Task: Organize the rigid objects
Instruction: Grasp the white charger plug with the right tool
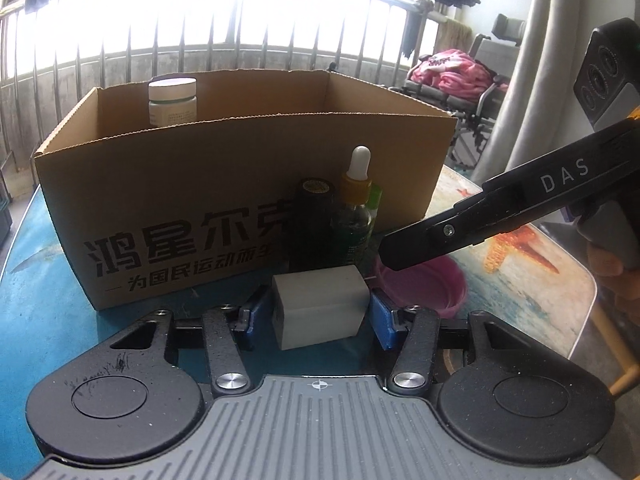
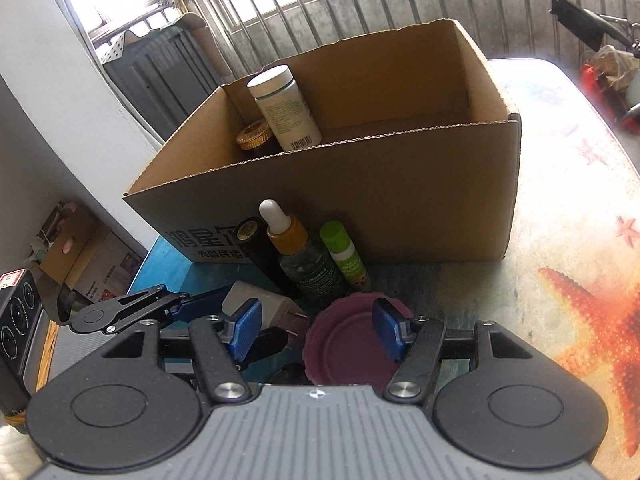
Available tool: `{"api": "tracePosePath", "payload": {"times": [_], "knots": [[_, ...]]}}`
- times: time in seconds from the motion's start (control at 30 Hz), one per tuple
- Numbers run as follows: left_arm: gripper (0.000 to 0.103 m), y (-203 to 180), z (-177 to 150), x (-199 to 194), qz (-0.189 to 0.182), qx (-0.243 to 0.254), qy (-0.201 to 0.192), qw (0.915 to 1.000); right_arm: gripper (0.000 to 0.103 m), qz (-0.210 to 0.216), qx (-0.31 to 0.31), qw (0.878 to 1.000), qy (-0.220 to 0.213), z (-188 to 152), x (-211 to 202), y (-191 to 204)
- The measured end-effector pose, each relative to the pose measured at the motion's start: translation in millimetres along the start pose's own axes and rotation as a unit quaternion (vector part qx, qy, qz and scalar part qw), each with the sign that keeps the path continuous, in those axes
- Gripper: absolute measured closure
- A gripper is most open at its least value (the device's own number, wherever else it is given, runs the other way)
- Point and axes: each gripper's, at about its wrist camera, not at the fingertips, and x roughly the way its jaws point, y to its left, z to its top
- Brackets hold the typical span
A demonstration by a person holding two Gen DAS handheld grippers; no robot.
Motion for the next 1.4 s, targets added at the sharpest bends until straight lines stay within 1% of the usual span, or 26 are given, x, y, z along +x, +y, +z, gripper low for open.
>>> {"api": "tracePosePath", "payload": {"times": [0.1,0.2,0.23,0.27,0.33,0.37,0.4,0.47,0.57,0.63,0.67,0.7,0.77,0.8,0.87,0.97,1.07,1.13,1.2,1.23,1.3,1.37,1.4], "knots": [[0.051,6,-6,-13,0.001,0.000,0.008,1.0000,0.039,0.013,-0.020,1.000,0.009,2,2,12],[0.051,9,-13,-25,0.013,0.006,0.008,0.9999,0.039,0.023,-0.043,0.999,0.020,2,6,26],[0.048,11,-17,-29,0.018,0.002,0.005,0.9998,0.039,0.029,-0.050,0.998,0.025,3,8,31],[0.043,13,-19,-31,0.017,-0.001,0.003,0.9998,0.039,0.034,-0.056,0.997,0.029,2,10,35],[0.040,15,-24,-29,0.021,-0.003,0.001,0.9998,0.037,0.039,-0.068,0.996,0.038,1,16,45],[0.040,15,-26,-27,0.029,-0.001,0.000,0.9996,0.035,0.041,-0.073,0.996,0.041,1,20,49],[0.041,15,-27,-25,0.030,0.000,-0.003,0.9996,0.032,0.041,-0.078,0.995,0.047,0,26,55],[0.041,17,-28,-21,0.022,-0.009,-0.011,0.9997,0.028,0.038,-0.086,0.994,0.053,-1,35,61],[0.044,20,-31,-12,0.017,-0.033,-0.014,0.9992,0.028,0.029,-0.092,0.993,0.067,-2,49,68],[0.048,19,-31,-11,0.020,-0.022,-0.021,0.9993,0.025,0.030,-0.096,0.991,0.085,-4,61,70],[0.049,18,-30,-11,0.022,-0.014,-0.019,0.9995,0.027,0.029,-0.098,0.990,0.093,-5,65,70],[0.049,19,-30,-12,0.020,-0.014,-0.020,0.9995,0.029,0.028,-0.107,0.990,0.088,-8,67,71],[0.049,21,-30,-14,0.009,-0.016,-0.018,0.9997,0.040,0.031,-0.121,0.988,0.091,-11,68,76],[0.049,20,-30,-16,0.012,-0.012,-0.018,0.9997,0.045,0.038,-0.116,0.988,0.092,-12,68,76],[0.050,16,-30,-21,0.017,0.008,-0.024,0.9995,0.045,0.045,-0.114,0.988,0.094,-12,66,78],[0.050,18,-26,-31,0.013,0.004,-0.032,0.9994,0.047,0.059,-0.119,0.988,0.082,-11,59,81],[0.050,15,-13,-45,0.012,0.007,-0.041,0.9990,0.048,0.072,-0.118,0.988,0.070,-6,47,85],[0.050,14,1,-58,0.004,0.009,-0.058,0.9983,0.048,0.082,-0.122,0.988,0.057,2,33,90],[0.050,15,23,-68,-0.006,0.015,-0.082,0.9965,0.049,0.088,-0.130,0.987,0.040,17,18,99],[0.050,17,39,-71,-0.011,0.021,-0.089,0.9957,0.050,0.089,-0.135,0.986,0.031,27,12,102],[0.050,23,70,-66,-0.005,0.024,-0.097,0.9950,0.051,0.080,-0.151,0.985,0.018,56,7,111],[0.049,33,101,-50,-0.008,0.025,-0.093,0.9953,0.050,0.069,-0.155,0.986,0.005,87,8,113],[0.049,41,116,-40,-0.007,0.019,-0.088,0.9959,0.050,0.068,-0.146,0.987,0.004,103,12,109]]}}
